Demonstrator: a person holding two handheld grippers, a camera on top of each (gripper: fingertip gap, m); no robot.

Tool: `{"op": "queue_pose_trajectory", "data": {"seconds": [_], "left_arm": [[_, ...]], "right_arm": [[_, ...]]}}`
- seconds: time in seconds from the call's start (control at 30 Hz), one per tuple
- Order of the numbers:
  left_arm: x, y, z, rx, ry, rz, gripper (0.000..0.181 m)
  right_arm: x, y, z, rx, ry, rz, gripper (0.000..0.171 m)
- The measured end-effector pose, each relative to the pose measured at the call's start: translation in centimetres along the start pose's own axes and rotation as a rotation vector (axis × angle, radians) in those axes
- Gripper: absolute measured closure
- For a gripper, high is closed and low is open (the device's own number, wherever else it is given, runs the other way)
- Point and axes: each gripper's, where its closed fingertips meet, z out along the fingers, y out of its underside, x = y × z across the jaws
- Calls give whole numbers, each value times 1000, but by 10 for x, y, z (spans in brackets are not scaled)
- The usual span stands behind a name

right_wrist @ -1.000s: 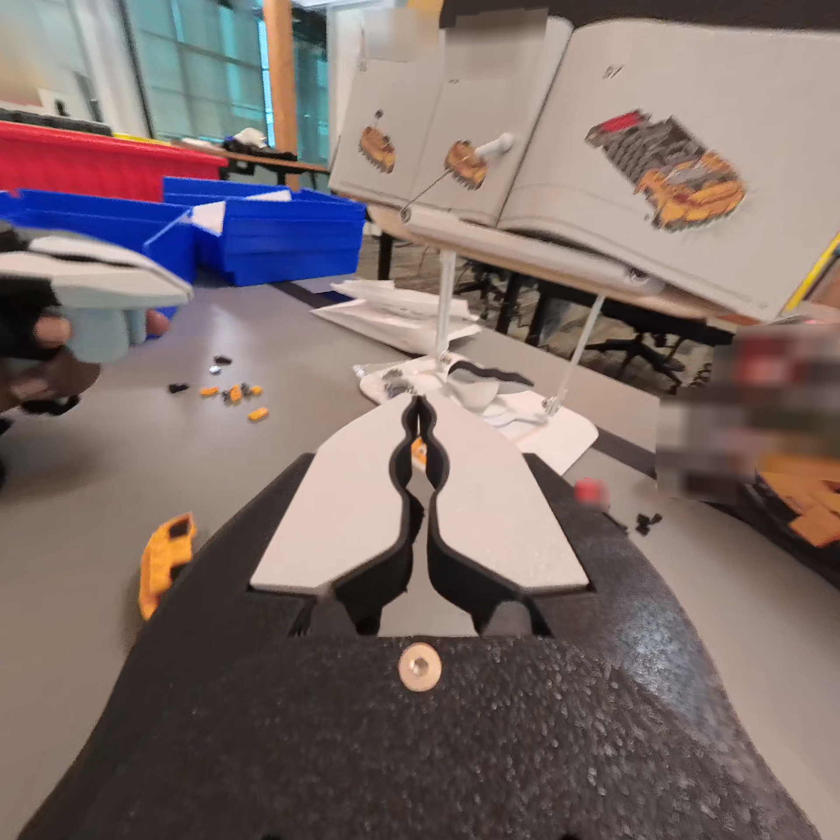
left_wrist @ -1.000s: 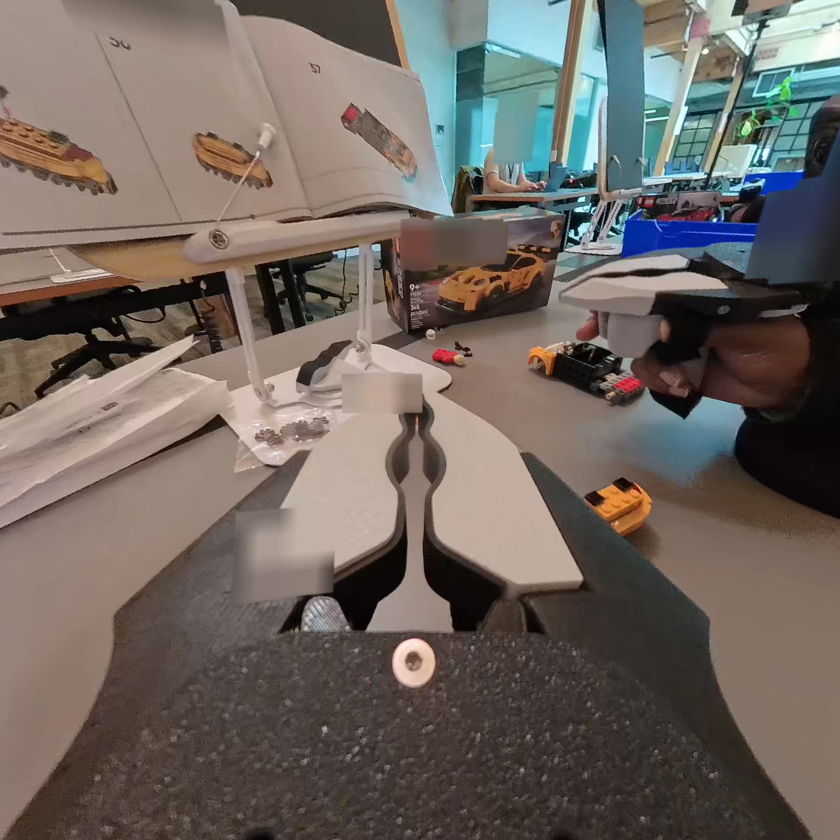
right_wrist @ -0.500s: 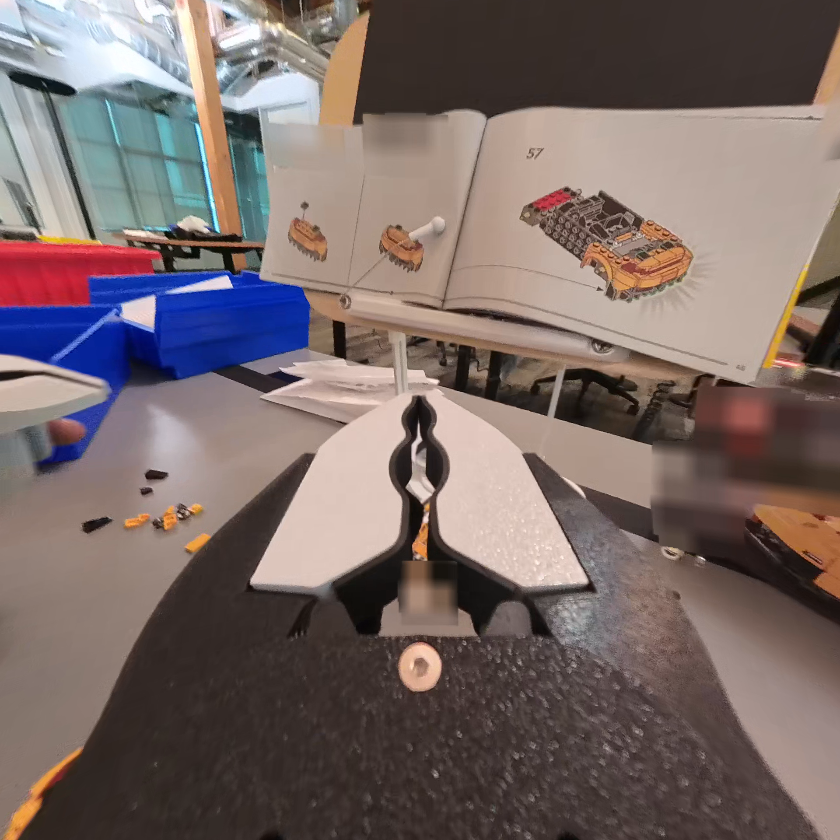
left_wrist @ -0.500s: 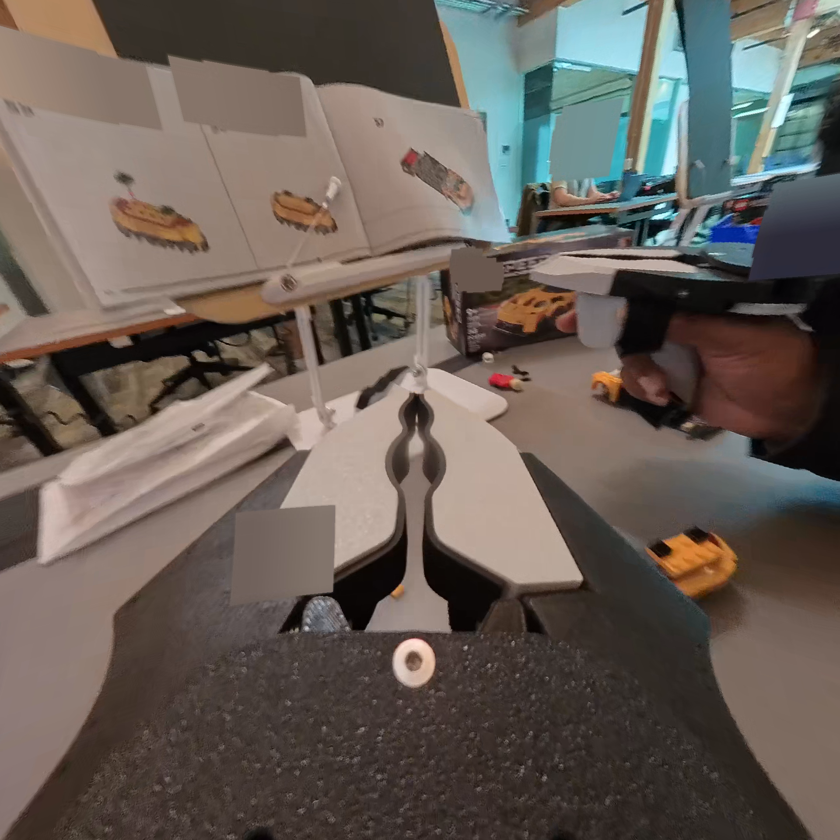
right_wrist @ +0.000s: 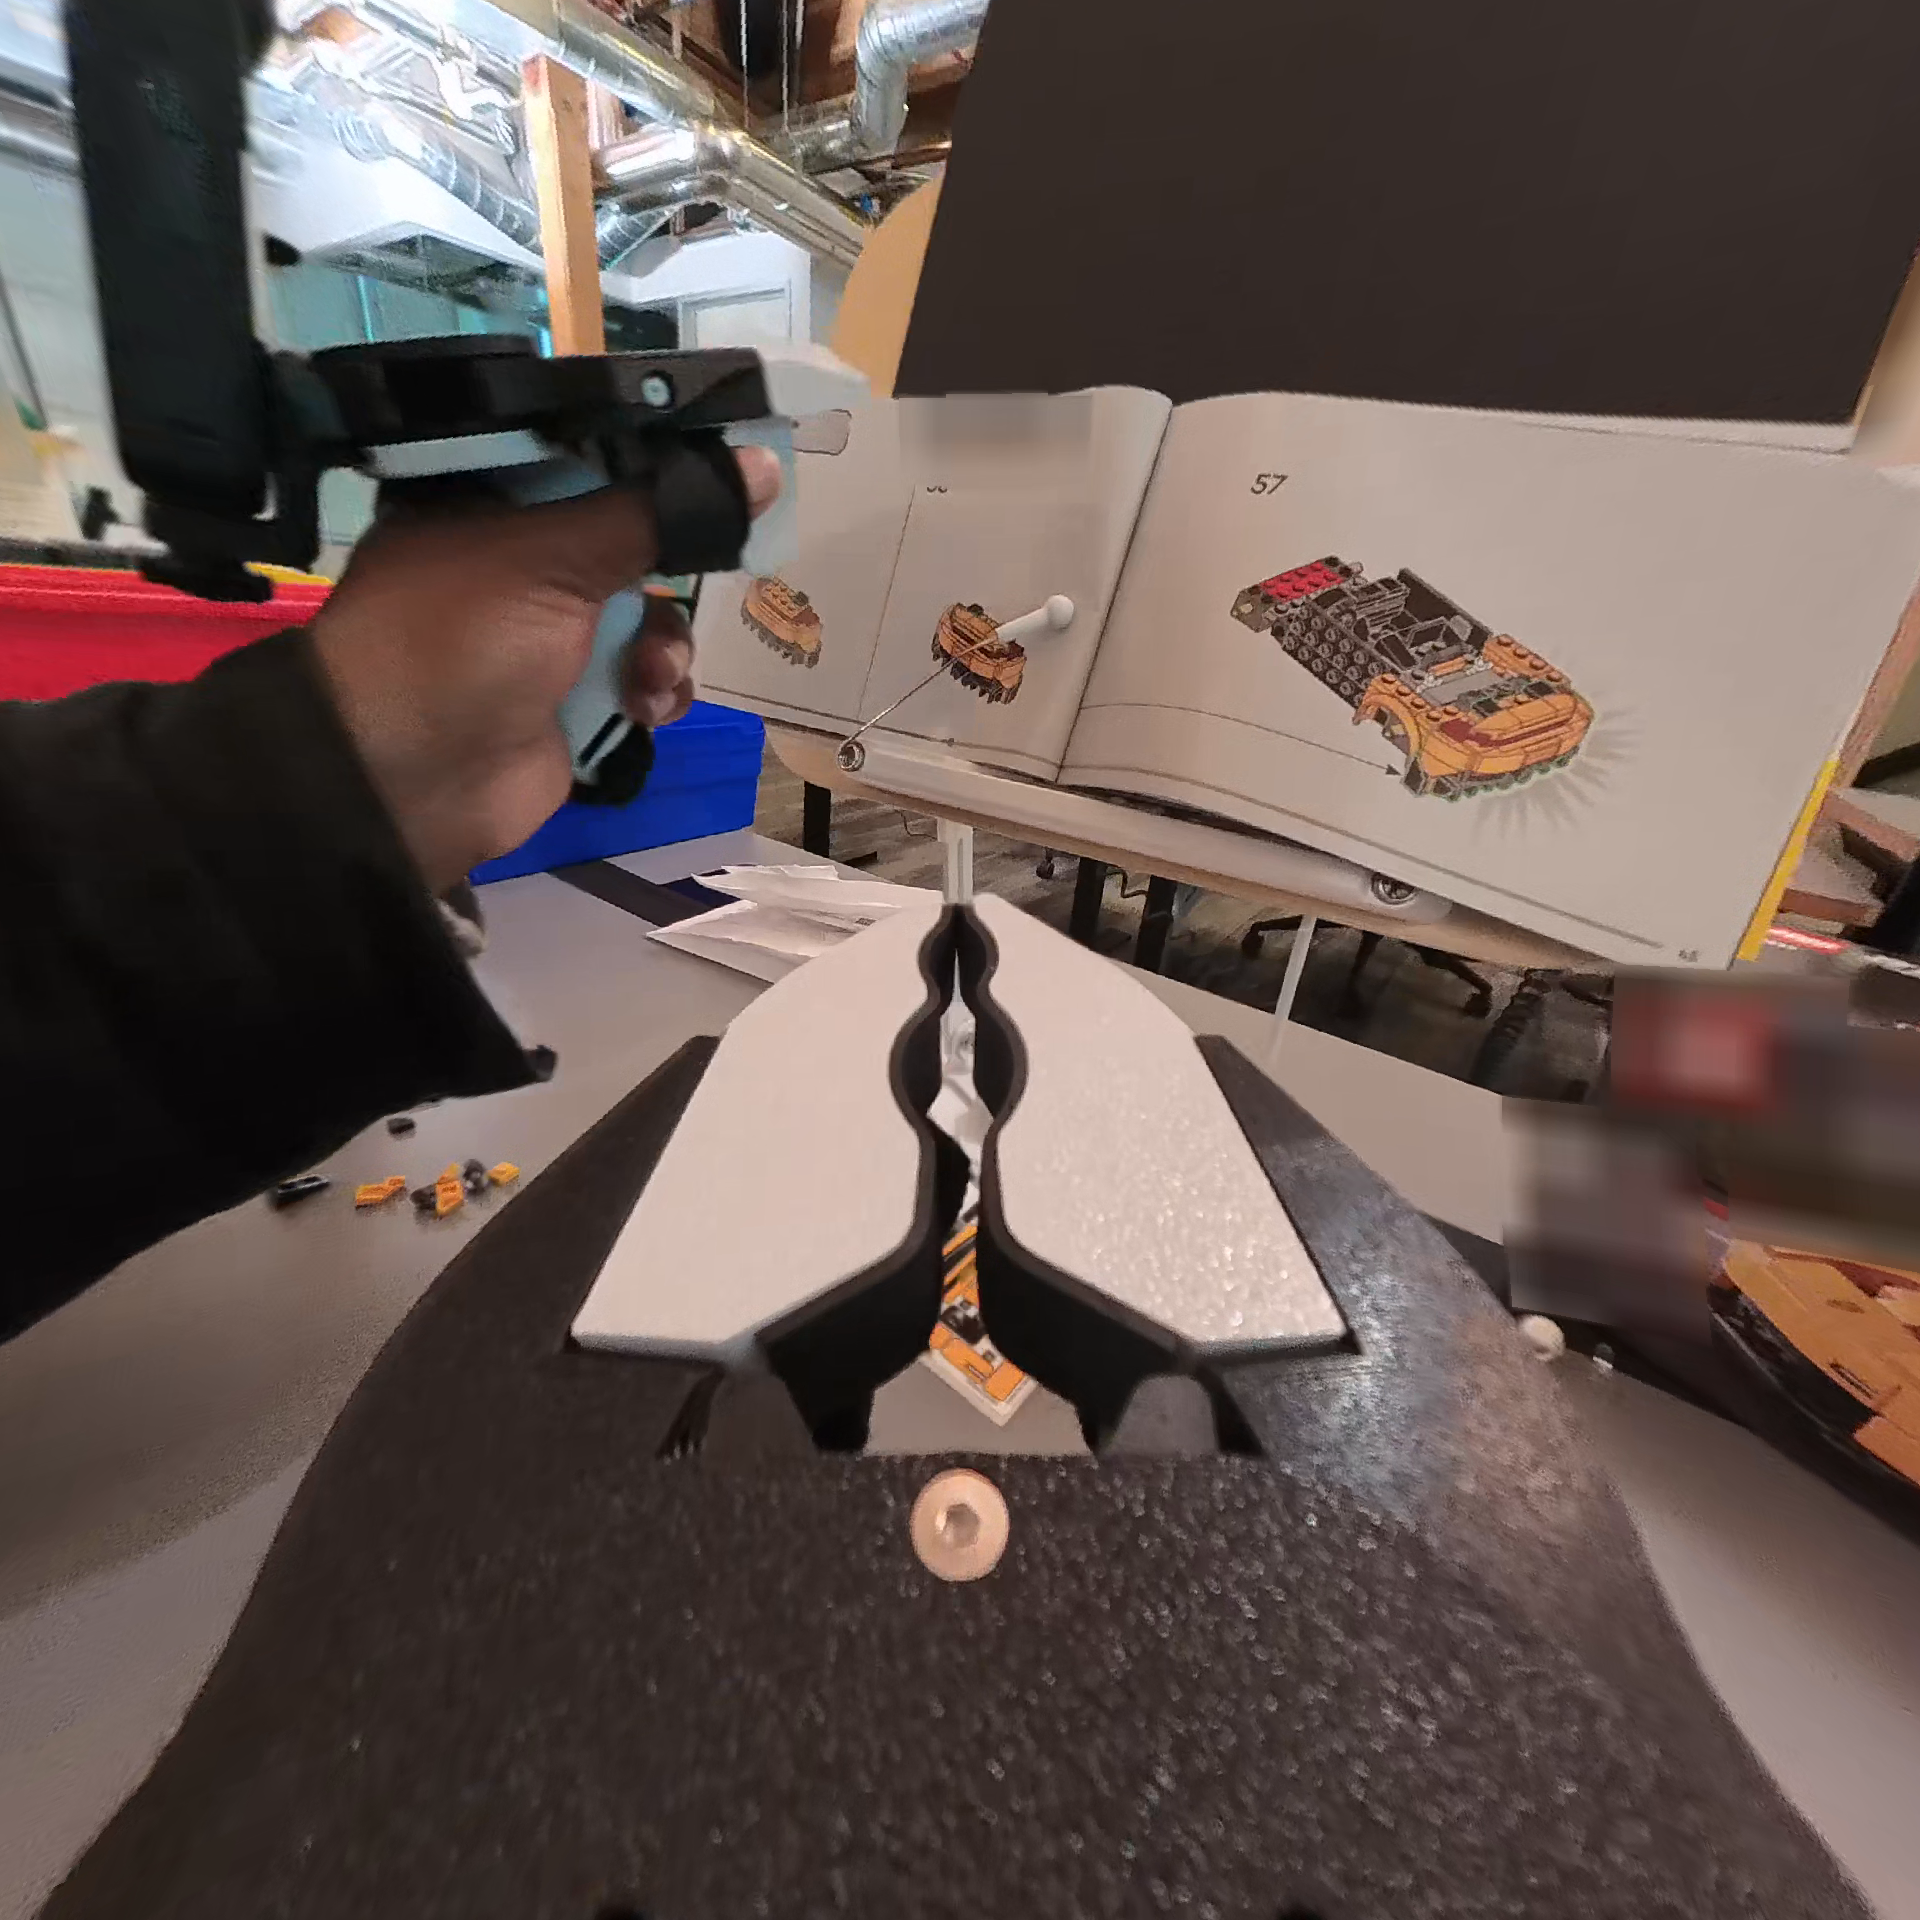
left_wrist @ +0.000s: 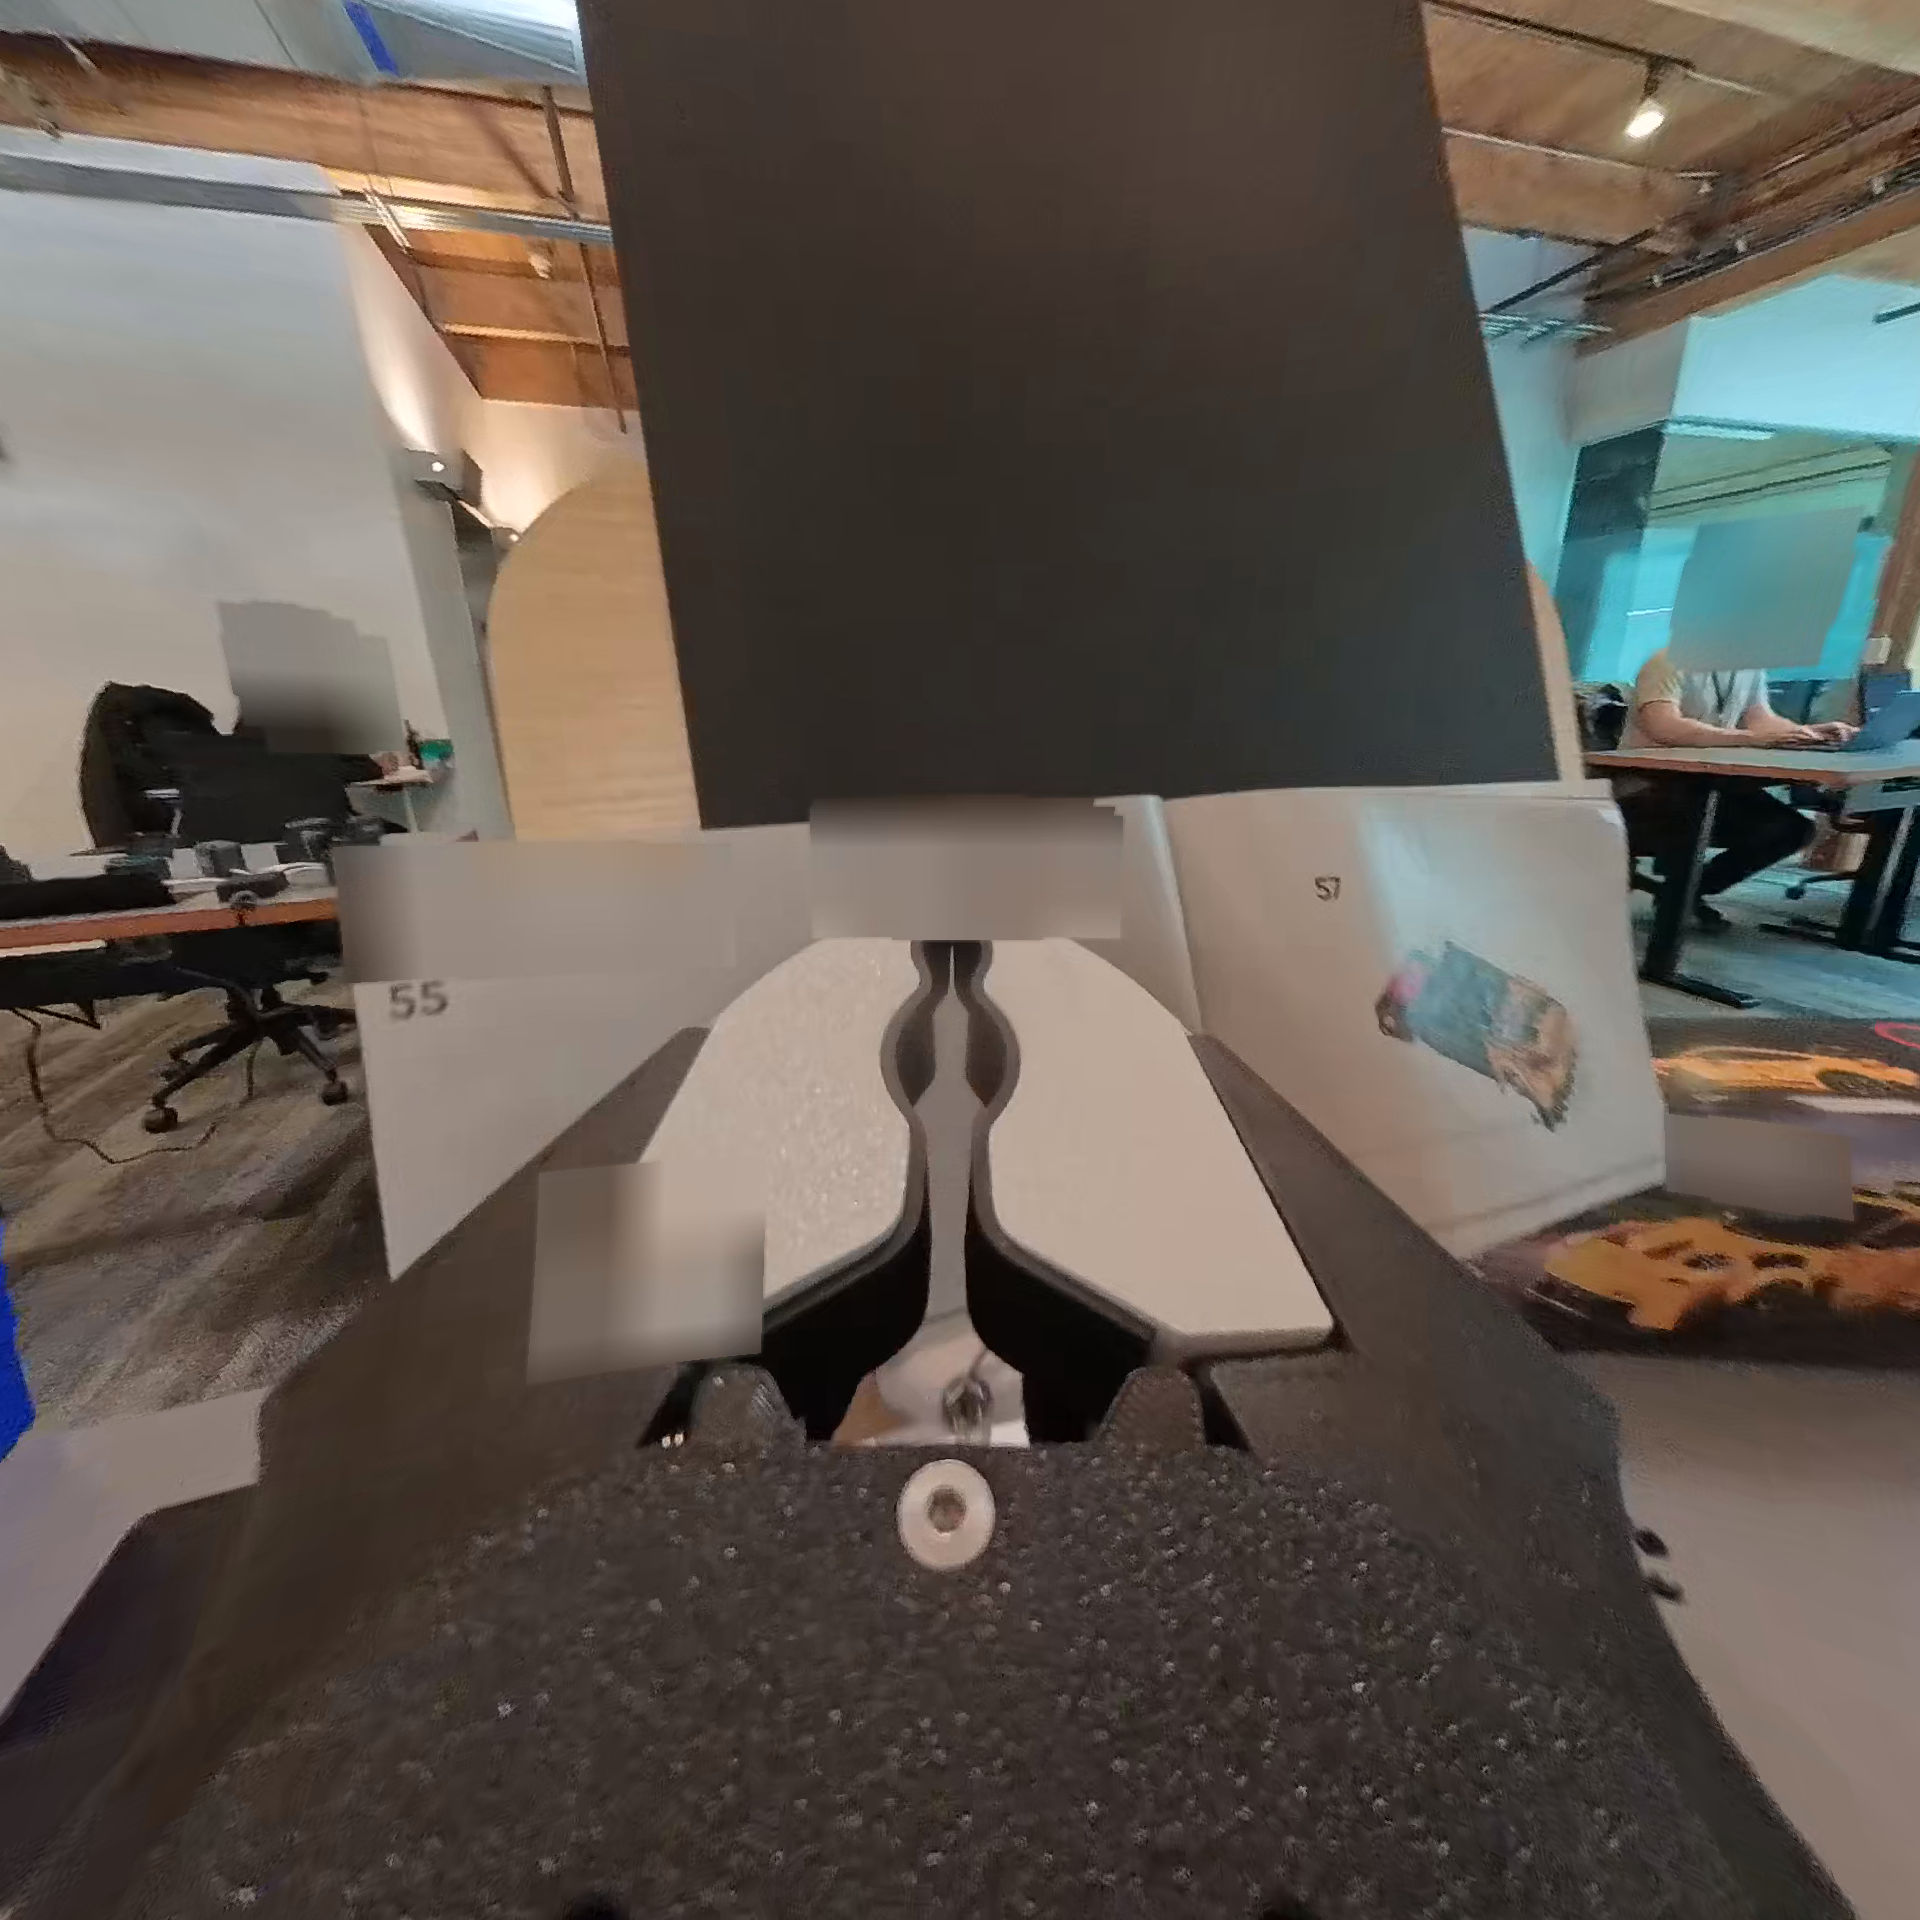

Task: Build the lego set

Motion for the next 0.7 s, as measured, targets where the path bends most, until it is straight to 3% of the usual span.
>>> {"op": "queue_pose_trajectory", "data": {"seconds": [0.2,0.7], "left_arm": [[-8,14,32,-22,-17,12,181],[-8,19,30,-22,11,70,181]], "right_arm": [[1,11,4,-33,-4,32,171],[0,8,2,-10,6,31,171]]}}
